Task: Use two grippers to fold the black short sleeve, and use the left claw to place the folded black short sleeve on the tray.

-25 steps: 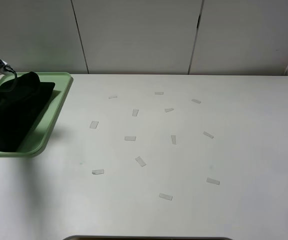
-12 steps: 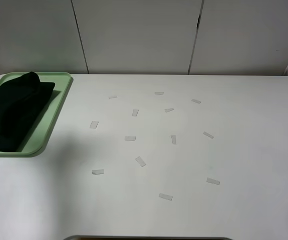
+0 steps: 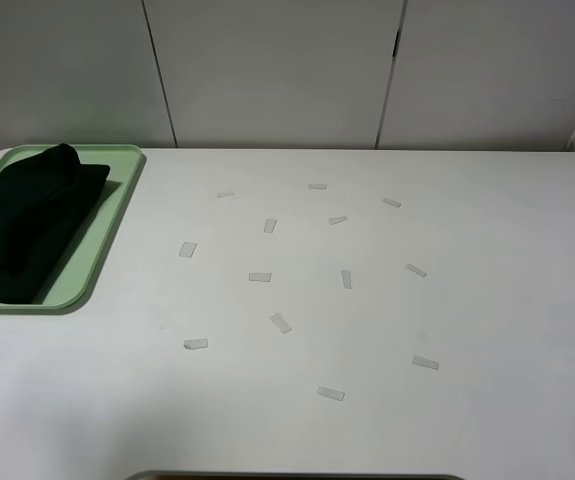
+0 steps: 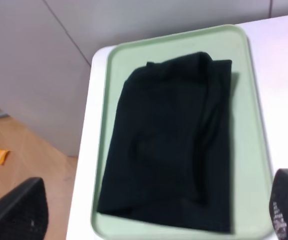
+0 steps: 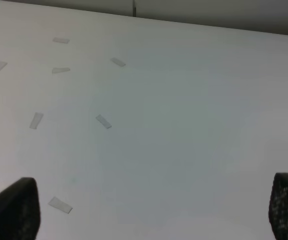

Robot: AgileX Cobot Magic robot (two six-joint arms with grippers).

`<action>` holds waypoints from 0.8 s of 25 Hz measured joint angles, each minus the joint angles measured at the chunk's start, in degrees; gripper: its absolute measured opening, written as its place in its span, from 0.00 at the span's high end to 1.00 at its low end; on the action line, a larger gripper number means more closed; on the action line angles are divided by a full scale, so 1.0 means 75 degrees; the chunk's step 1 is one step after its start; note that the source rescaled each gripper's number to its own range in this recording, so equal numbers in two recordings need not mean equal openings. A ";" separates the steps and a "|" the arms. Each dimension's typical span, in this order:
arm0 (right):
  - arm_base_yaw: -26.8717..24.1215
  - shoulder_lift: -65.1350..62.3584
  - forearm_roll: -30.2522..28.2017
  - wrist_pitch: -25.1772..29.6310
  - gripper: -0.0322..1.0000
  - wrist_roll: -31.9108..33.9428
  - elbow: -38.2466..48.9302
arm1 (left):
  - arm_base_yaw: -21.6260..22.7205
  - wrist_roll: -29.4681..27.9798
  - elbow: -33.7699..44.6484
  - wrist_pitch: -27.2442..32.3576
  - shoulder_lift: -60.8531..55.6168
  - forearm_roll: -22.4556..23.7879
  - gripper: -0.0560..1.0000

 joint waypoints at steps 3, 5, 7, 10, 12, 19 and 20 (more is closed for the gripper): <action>0.0000 0.0000 0.0000 0.0000 0.00 0.0000 0.0000 | 0.0000 -0.0017 0.0000 0.0878 -0.1014 -0.0190 0.11; 0.0000 0.0000 0.0000 0.0000 0.00 0.0000 0.0000 | 0.0000 -0.0017 0.0000 0.1639 -0.1659 -0.0307 0.11; 0.0000 0.0000 0.0000 0.0000 0.00 0.0000 0.0000 | 0.0000 -0.0017 0.0016 0.2301 -0.2341 -0.0434 0.11; 0.0000 0.0000 0.0000 0.0000 0.00 0.0000 0.0000 | 0.0000 -0.0017 0.0259 0.2781 -0.3157 -0.0608 0.11; 0.0000 0.0000 0.0000 0.0000 0.00 0.0000 0.0000 | 0.0000 -0.0017 0.0566 0.2956 -0.3699 -0.0752 0.11; 0.0000 0.0000 0.0000 0.0000 0.00 0.0000 0.0000 | 0.0000 -0.0017 0.1307 0.3205 -0.4627 -0.1317 0.11; 0.0000 0.0000 0.0000 0.0000 0.00 0.0000 0.0000 | -0.0014 -0.0017 0.1437 0.3258 -0.4747 -0.1407 0.11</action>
